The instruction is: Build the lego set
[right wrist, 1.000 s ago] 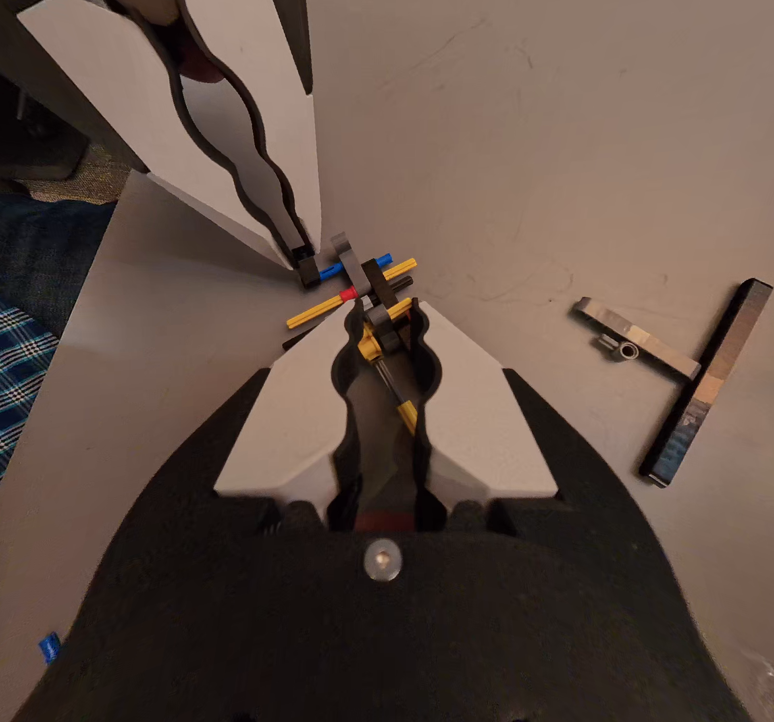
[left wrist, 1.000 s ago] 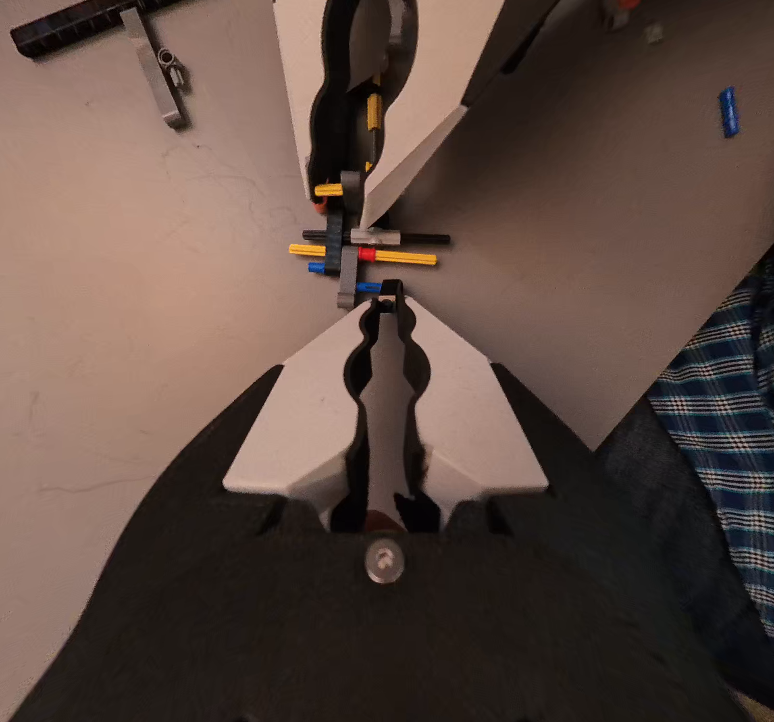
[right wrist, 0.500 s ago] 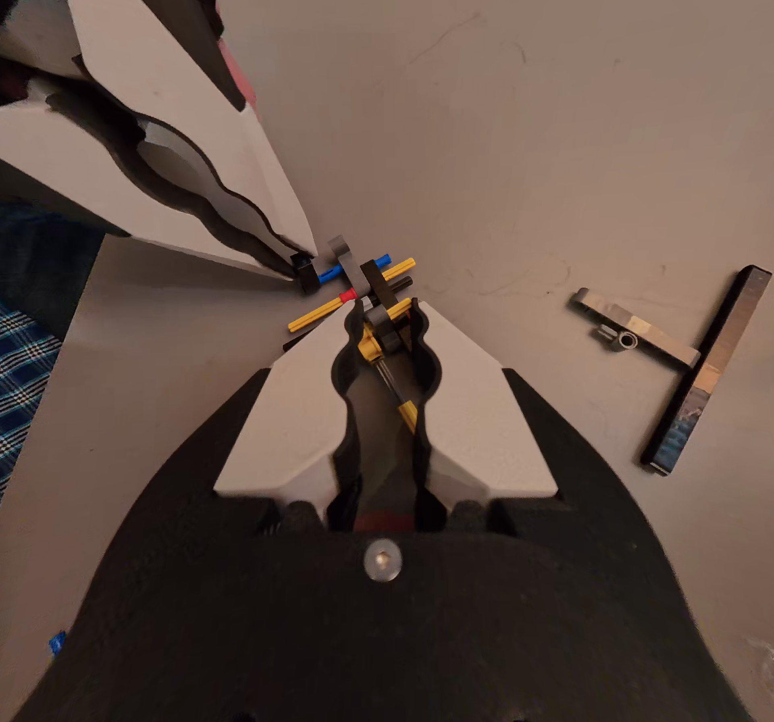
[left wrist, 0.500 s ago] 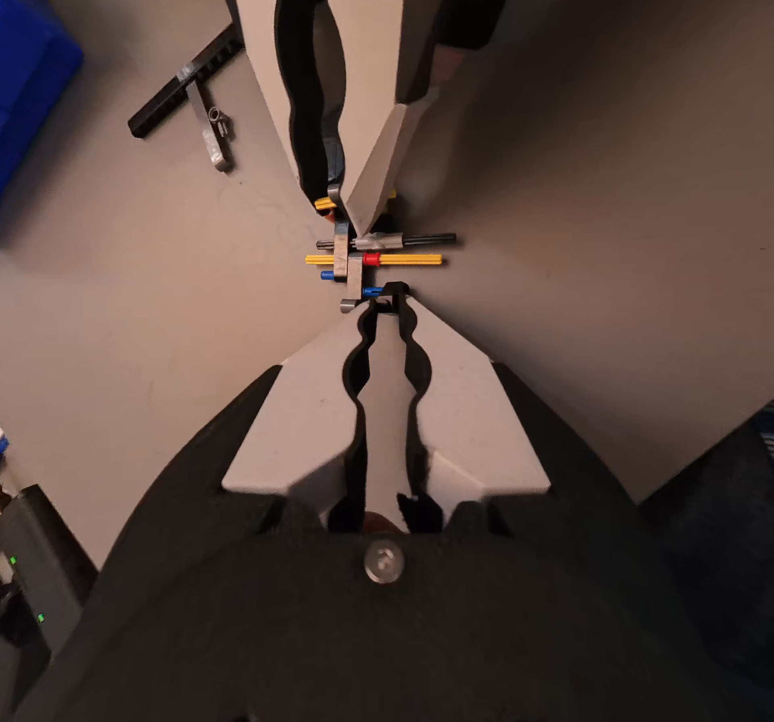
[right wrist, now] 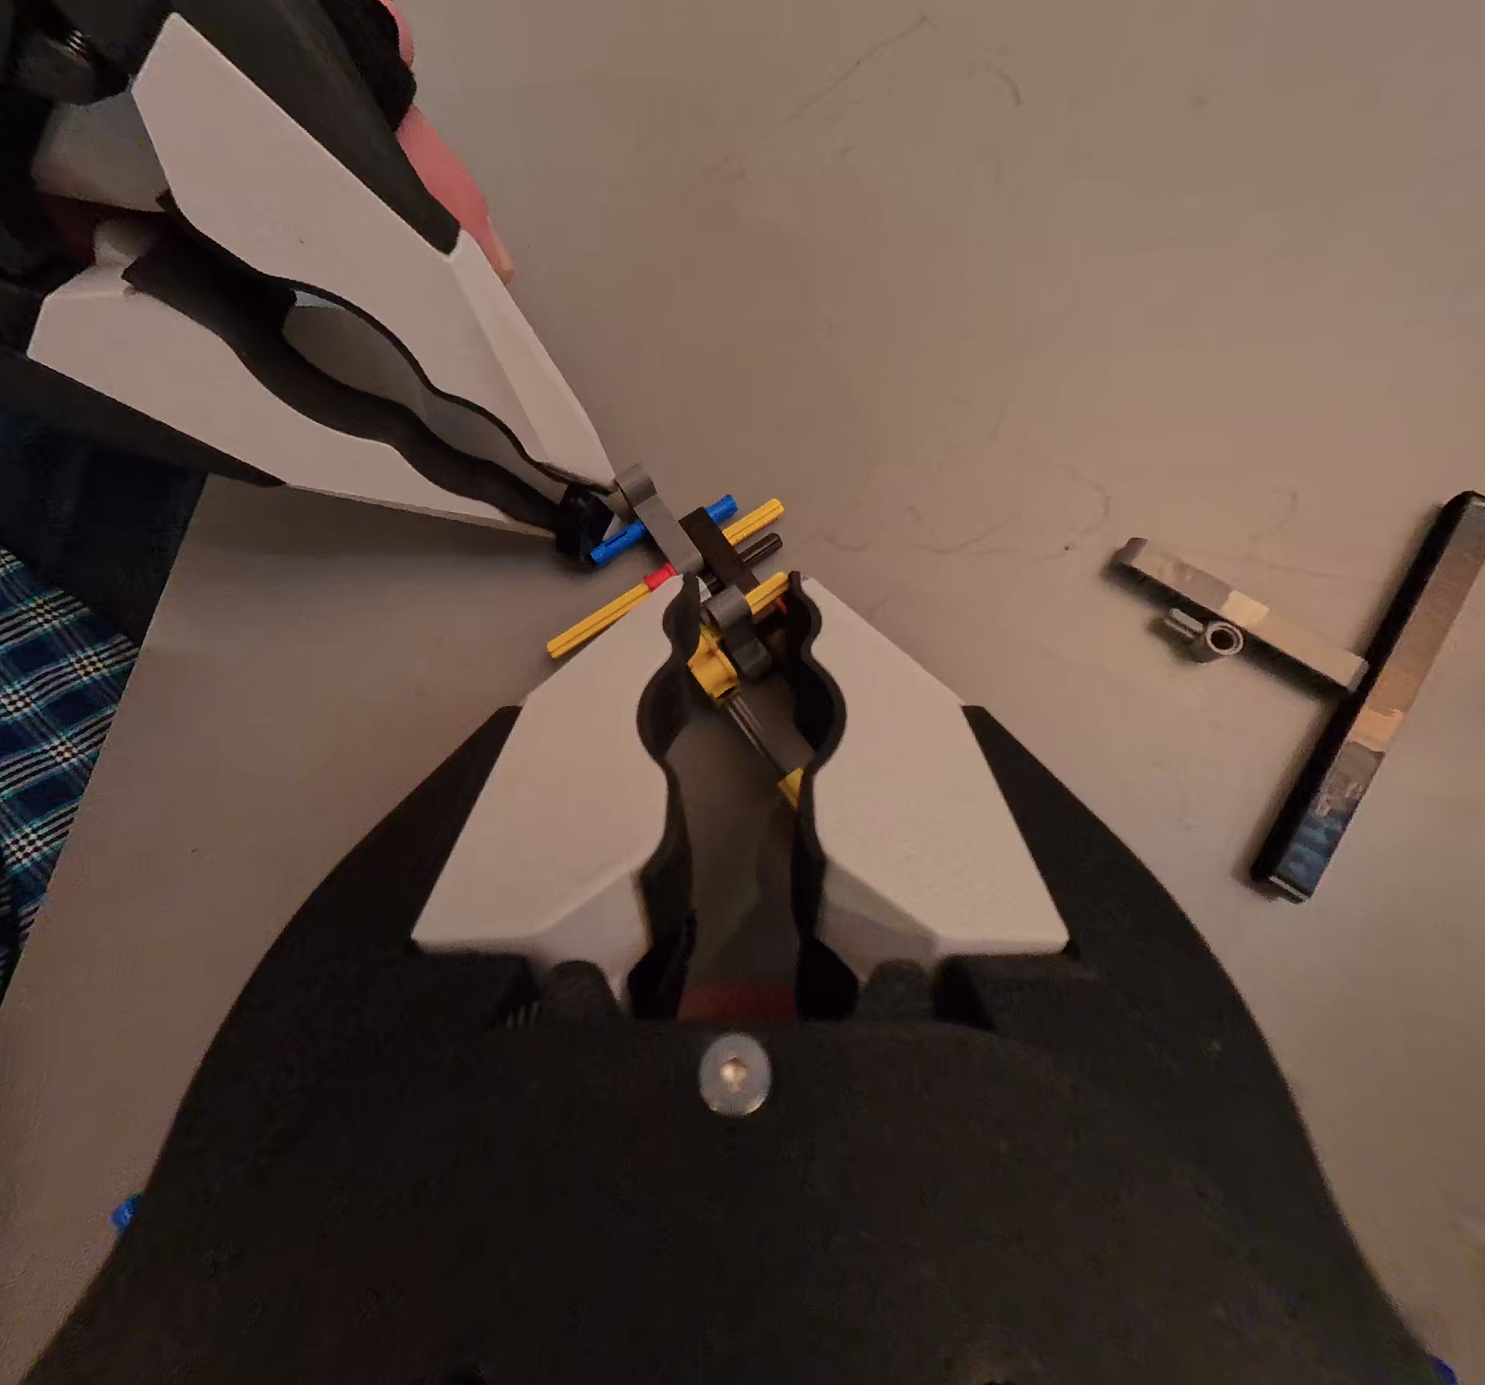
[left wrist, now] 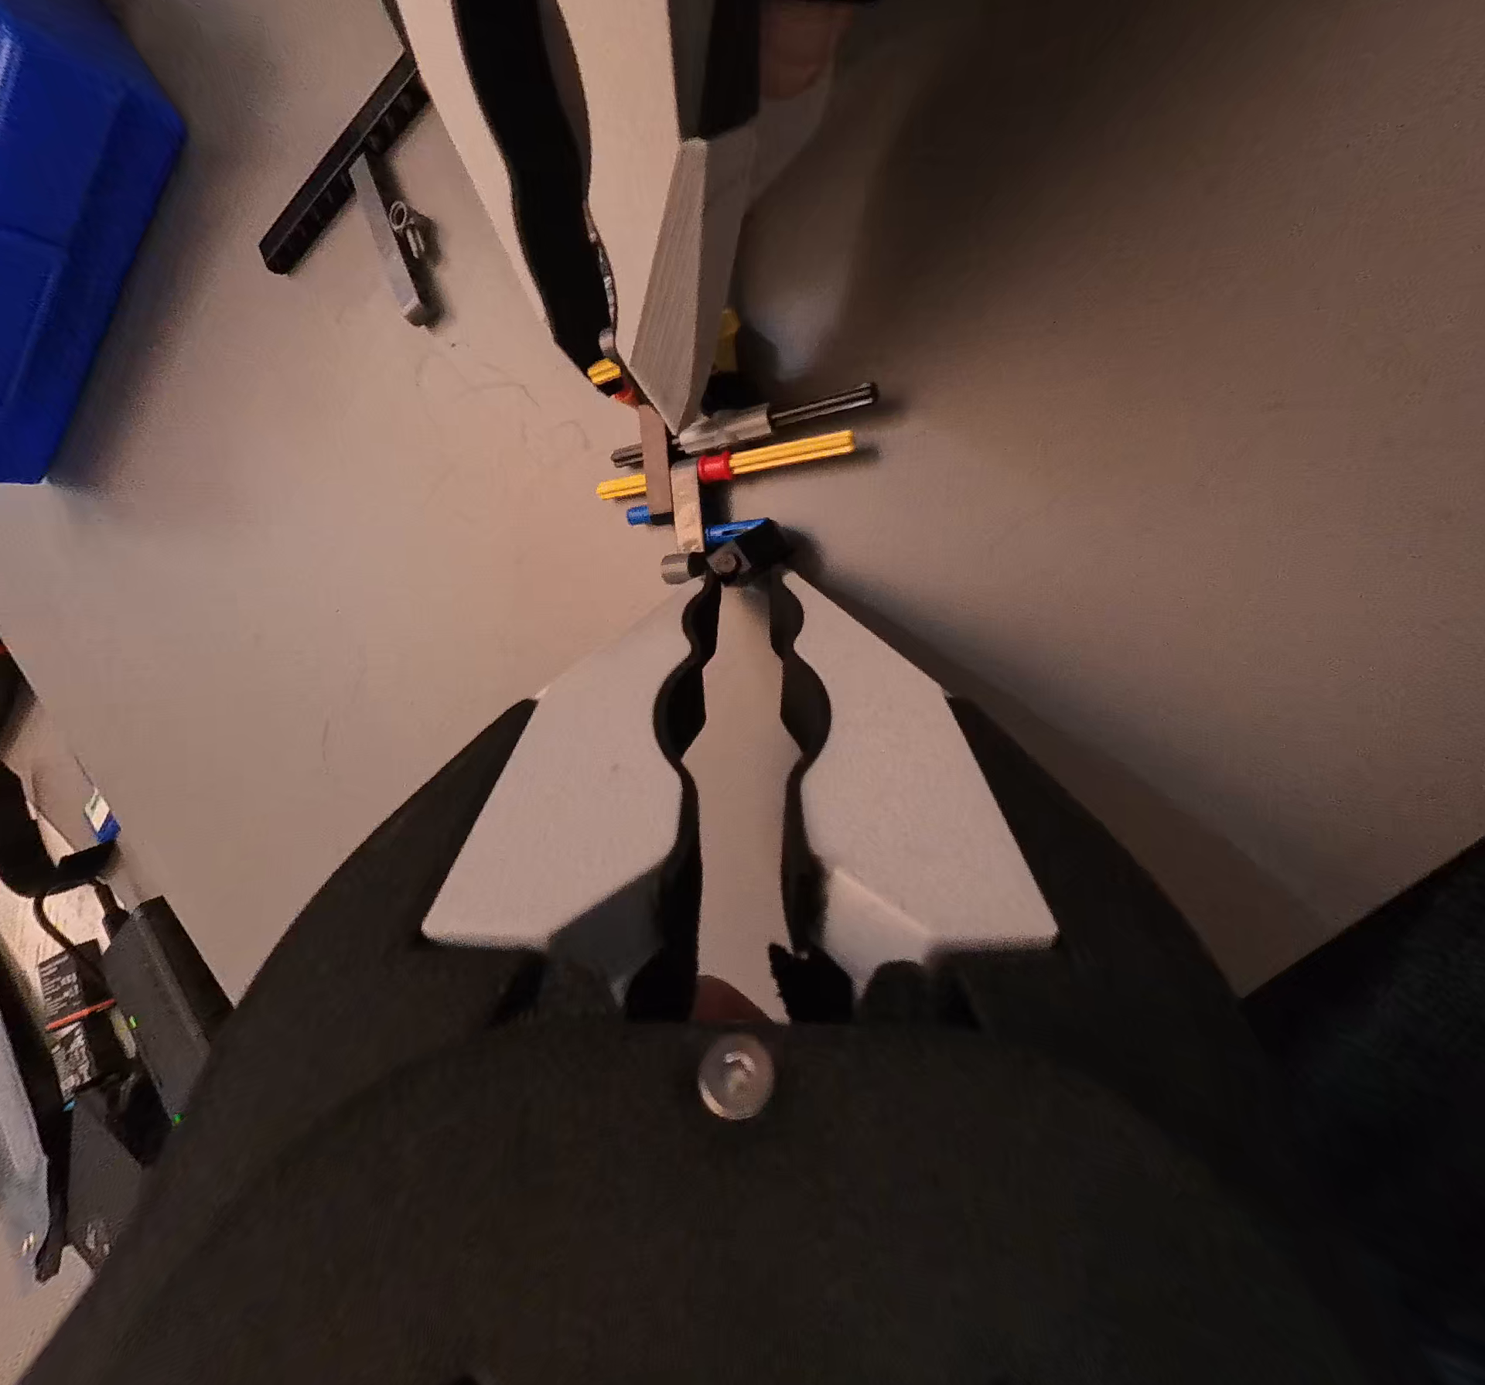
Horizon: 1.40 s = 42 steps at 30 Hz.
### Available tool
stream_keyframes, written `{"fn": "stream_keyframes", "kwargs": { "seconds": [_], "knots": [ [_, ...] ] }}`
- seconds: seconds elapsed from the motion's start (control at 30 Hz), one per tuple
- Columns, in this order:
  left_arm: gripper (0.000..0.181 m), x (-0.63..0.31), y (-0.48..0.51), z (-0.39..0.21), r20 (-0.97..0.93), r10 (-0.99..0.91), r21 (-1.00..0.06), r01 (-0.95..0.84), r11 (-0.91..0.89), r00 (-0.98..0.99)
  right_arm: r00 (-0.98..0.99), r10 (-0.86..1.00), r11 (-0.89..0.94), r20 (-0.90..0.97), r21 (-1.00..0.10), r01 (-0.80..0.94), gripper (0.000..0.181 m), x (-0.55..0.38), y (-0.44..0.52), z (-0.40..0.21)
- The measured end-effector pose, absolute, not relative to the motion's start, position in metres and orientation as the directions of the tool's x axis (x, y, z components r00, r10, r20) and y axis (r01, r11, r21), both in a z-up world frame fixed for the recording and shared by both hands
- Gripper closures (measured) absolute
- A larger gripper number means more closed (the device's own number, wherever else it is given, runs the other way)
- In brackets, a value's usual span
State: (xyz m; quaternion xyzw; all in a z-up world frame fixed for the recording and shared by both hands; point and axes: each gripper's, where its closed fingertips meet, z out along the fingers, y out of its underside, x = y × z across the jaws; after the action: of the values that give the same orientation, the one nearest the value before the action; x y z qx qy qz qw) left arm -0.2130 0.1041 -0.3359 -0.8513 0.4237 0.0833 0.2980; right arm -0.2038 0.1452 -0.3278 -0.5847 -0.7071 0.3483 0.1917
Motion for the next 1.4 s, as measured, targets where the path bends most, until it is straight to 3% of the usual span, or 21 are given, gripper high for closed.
{"fn": "stream_keyframes", "kwargs": {
  "seconds": [0.53, 0.77, 0.97, 1.4],
  "knots": [
    [0.167, -0.2082, 0.1057, -0.3351, -0.463, -0.615, -0.414, -0.769, -0.487, 0.638, -0.230, 0.965, 0.073, -0.125, -0.714, 0.696, 0.162, -0.2016, 0.1458, -0.3281],
    [0.168, -0.2065, 0.1050, -0.3354, -0.415, -0.548, -0.405, -0.686, -0.604, 0.727, -0.189, 0.974, 0.042, -0.128, -0.712, 0.701, 0.163, -0.2000, 0.1467, -0.3281],
    [0.168, -0.2074, 0.1073, -0.3355, -0.384, -0.413, -0.462, -0.559, -0.688, 0.826, -0.130, 0.984, 0.006, -0.119, -0.715, 0.700, 0.163, -0.1985, 0.1497, -0.3282],
    [0.169, -0.2098, 0.1128, -0.3361, -0.320, -0.251, -0.516, -0.391, -0.762, 0.913, -0.076, 0.995, 0.003, -0.068, -0.725, 0.689, 0.162, -0.1958, 0.1523, -0.3273]
  ]
}}
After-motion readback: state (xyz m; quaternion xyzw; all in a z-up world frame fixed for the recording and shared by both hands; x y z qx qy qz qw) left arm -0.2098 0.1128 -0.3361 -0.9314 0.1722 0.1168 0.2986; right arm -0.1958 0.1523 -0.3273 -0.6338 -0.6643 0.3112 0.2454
